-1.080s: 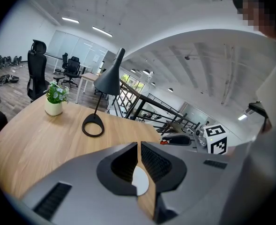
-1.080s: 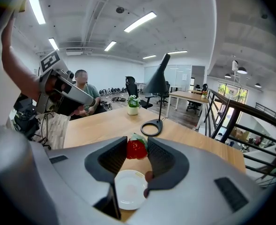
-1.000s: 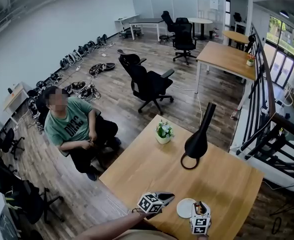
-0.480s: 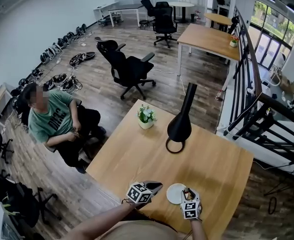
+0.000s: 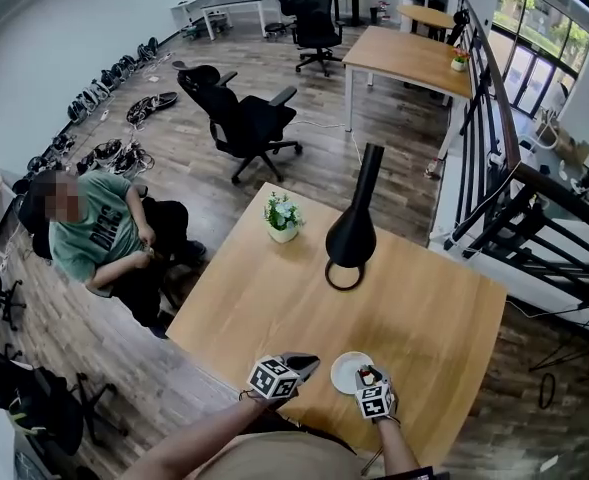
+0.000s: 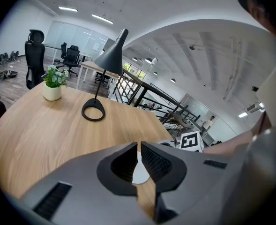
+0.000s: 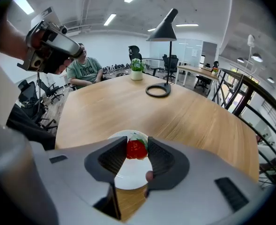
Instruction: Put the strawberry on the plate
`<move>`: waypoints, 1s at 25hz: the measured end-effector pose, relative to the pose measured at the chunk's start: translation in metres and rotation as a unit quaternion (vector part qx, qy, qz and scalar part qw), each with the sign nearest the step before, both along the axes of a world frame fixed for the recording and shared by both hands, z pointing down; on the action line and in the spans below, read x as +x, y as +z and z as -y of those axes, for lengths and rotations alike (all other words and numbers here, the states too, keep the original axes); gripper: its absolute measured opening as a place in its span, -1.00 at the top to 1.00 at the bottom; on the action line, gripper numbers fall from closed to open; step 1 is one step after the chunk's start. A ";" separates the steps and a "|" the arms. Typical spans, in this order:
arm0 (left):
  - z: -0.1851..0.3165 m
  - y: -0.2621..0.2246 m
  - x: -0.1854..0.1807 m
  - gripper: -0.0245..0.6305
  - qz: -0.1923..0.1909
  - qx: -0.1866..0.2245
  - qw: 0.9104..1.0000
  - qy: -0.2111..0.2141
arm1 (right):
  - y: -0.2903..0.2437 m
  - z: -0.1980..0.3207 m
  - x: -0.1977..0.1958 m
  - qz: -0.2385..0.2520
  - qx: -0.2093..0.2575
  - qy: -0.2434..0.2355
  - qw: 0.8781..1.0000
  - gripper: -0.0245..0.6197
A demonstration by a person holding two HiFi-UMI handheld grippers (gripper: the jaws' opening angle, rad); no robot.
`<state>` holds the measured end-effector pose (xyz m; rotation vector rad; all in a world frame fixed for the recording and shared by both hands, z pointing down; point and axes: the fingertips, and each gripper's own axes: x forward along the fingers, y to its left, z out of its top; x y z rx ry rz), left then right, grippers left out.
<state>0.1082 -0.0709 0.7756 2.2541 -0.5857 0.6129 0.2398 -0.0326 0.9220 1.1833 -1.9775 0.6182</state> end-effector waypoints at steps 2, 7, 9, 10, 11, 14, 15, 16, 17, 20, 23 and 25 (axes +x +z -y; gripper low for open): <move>-0.002 0.003 -0.002 0.91 0.004 -0.004 1.000 0.002 | 0.010 -0.002 -0.002 -0.002 -0.013 -0.002 1.000 0.49; 0.000 0.008 -0.006 0.91 0.012 -0.010 1.000 -0.001 | 0.023 0.000 -0.007 -0.016 -0.039 -0.020 0.999 0.49; 0.000 0.012 -0.005 0.91 0.014 -0.013 1.000 -0.002 | 0.031 -0.001 -0.008 -0.018 -0.049 -0.026 0.998 0.49; -0.001 0.014 -0.004 0.91 0.015 -0.016 1.000 -0.002 | 0.034 -0.002 -0.008 -0.018 -0.053 -0.028 0.998 0.49; -0.001 0.015 -0.003 0.91 0.016 -0.018 1.000 -0.001 | 0.038 -0.002 -0.009 -0.018 -0.058 -0.030 0.998 0.49; -0.001 0.017 -0.002 0.91 0.017 -0.021 1.000 -0.001 | 0.048 -0.004 -0.010 -0.018 -0.075 -0.034 0.996 0.49; -0.002 0.018 -0.003 0.91 0.017 -0.022 1.000 -0.002 | 0.052 -0.005 -0.010 -0.018 -0.079 -0.035 0.996 0.49; -0.002 0.018 -0.003 0.91 0.017 -0.023 1.000 -0.002 | 0.054 -0.007 -0.011 -0.019 -0.083 -0.035 0.996 0.49; -0.002 0.018 -0.003 0.91 0.016 -0.023 1.000 -0.003 | 0.056 -0.008 -0.011 -0.019 -0.085 -0.035 0.996 0.49; -0.002 0.016 -0.005 0.91 0.015 -0.024 1.000 -0.005 | 0.059 -0.009 -0.010 -0.021 -0.085 -0.033 0.996 0.49; -0.001 0.015 -0.009 0.91 0.013 -0.024 1.000 -0.011 | 0.060 -0.009 -0.008 -0.020 -0.081 -0.030 0.996 0.48; 0.000 0.014 -0.013 0.91 0.011 -0.023 1.000 -0.017 | 0.053 -0.008 -0.007 -0.016 -0.067 -0.023 0.997 0.31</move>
